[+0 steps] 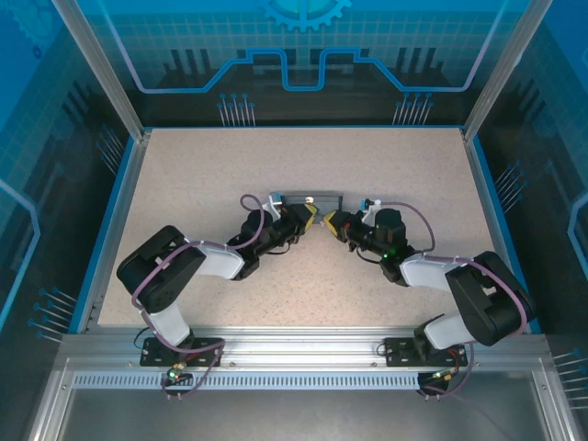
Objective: Unlock the padlock with the key
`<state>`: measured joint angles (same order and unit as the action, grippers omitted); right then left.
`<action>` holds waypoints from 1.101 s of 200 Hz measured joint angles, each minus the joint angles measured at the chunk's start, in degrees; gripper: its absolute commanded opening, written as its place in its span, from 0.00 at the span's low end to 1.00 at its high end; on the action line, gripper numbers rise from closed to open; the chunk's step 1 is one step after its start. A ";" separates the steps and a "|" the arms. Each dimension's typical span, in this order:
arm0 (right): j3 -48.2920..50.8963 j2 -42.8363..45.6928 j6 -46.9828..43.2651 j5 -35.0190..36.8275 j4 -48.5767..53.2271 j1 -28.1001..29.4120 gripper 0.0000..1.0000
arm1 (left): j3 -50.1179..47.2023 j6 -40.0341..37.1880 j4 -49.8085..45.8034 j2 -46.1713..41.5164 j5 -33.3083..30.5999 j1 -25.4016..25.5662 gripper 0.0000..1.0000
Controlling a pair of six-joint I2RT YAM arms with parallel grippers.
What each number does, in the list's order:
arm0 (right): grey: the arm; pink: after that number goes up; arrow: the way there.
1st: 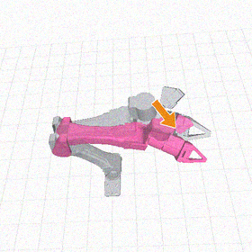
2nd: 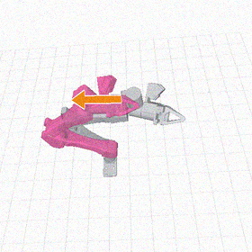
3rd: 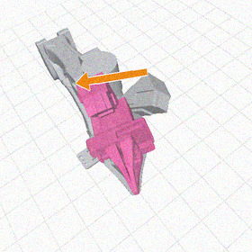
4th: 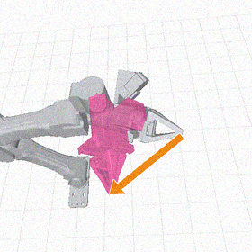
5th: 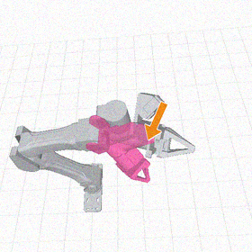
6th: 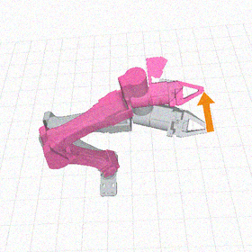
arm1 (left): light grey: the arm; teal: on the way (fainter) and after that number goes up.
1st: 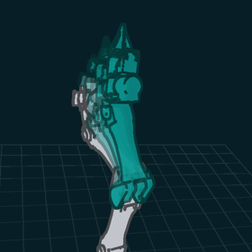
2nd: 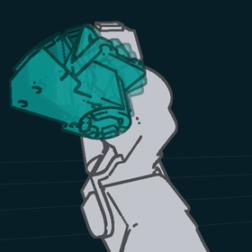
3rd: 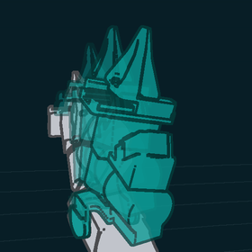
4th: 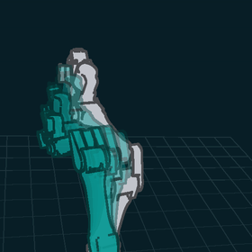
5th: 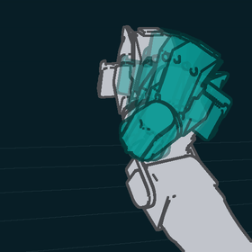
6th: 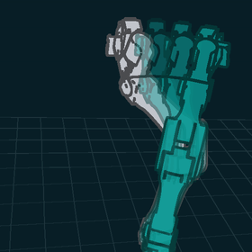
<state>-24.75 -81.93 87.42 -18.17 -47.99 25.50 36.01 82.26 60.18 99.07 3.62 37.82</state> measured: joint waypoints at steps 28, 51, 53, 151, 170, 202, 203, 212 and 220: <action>0.00 1.36 -0.63 0.02 1.09 -0.04 0.00 | -0.31 0.02 0.55 0.00 -0.26 0.13 0.00; 0.00 2.45 -1.36 0.04 2.05 -0.04 0.00 | -0.42 0.00 0.59 0.09 -0.37 0.22 0.00; 0.00 2.51 -1.49 0.04 2.12 -0.04 0.00 | -0.44 0.00 0.59 0.11 -0.37 0.22 0.00; 0.09 2.82 -2.58 0.15 3.43 -0.07 0.00 | -0.50 0.00 0.59 0.28 -0.39 0.22 0.00; 0.31 2.82 -2.60 0.22 3.48 -0.07 0.00 | -0.50 0.00 0.59 0.28 -0.39 0.22 0.00; 0.37 2.69 -2.60 0.20 3.52 -0.15 0.00 | -0.50 0.00 0.59 0.28 -0.39 0.22 0.00; 0.37 2.67 -2.60 0.20 3.52 -0.15 0.00 | -0.50 0.00 0.57 0.28 -0.39 0.22 0.00; 0.37 2.47 -2.60 0.20 3.50 -0.15 0.00 | -0.50 0.00 0.59 0.28 -0.39 0.22 0.00; 0.35 2.25 -2.62 0.20 3.52 -0.15 0.00 | -0.50 0.00 0.59 0.28 -0.39 0.22 0.00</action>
<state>-24.40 -79.68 84.79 -17.98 -44.47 25.34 35.51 82.26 60.77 99.35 3.22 38.04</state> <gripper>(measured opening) 0.049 0.129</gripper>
